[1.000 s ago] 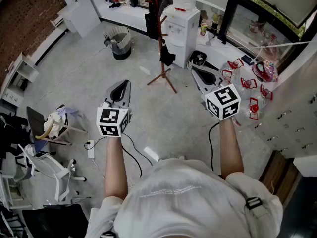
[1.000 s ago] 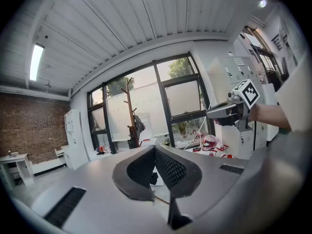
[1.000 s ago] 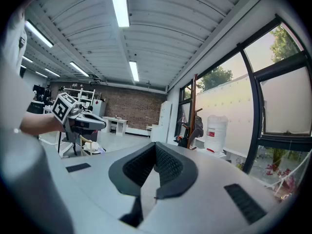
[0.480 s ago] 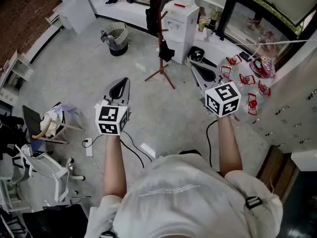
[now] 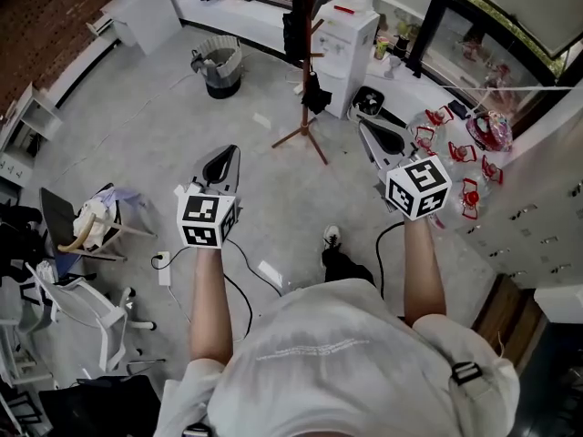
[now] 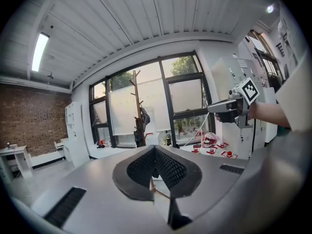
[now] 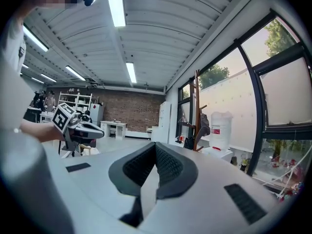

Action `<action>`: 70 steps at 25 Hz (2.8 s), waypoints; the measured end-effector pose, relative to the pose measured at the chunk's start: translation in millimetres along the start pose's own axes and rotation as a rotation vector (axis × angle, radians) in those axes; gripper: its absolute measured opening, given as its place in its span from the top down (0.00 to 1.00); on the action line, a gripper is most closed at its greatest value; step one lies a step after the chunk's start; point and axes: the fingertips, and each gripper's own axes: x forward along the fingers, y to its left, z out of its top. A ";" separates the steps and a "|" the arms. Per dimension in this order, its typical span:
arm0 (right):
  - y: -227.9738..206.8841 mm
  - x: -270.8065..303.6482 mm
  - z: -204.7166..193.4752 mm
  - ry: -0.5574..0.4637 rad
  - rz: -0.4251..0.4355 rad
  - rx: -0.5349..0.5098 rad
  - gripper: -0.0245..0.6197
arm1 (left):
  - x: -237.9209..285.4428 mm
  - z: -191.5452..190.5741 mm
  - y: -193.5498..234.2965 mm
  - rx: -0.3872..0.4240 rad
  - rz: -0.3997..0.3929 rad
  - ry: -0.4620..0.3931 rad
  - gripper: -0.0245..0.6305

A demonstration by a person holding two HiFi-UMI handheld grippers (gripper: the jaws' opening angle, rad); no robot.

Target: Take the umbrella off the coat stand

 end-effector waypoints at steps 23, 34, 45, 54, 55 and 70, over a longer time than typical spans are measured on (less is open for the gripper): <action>-248.6 240.5 -35.0 0.063 0.156 0.049 0.92 | 326.8 38.5 93.6 -0.045 0.075 0.086 0.94; -302.7 300.8 -61.7 0.121 0.044 0.119 0.92 | 456.8 9.3 131.3 -0.113 -0.031 0.173 0.70; -325.2 347.9 -81.4 0.188 -0.162 0.200 0.92 | 577.0 -38.9 136.9 -0.149 -0.341 0.283 0.36; -334.6 347.8 -96.9 0.233 -0.269 0.242 0.92 | 630.9 -60.3 119.6 -0.190 -0.448 0.309 0.28; -333.7 347.4 -97.7 0.234 -0.272 0.245 0.92 | 634.7 -63.0 115.9 -0.189 -0.465 0.313 0.28; -340.2 311.5 -106.5 0.269 -0.371 0.242 0.92 | 653.0 -76.1 104.7 -0.189 -0.450 0.310 0.44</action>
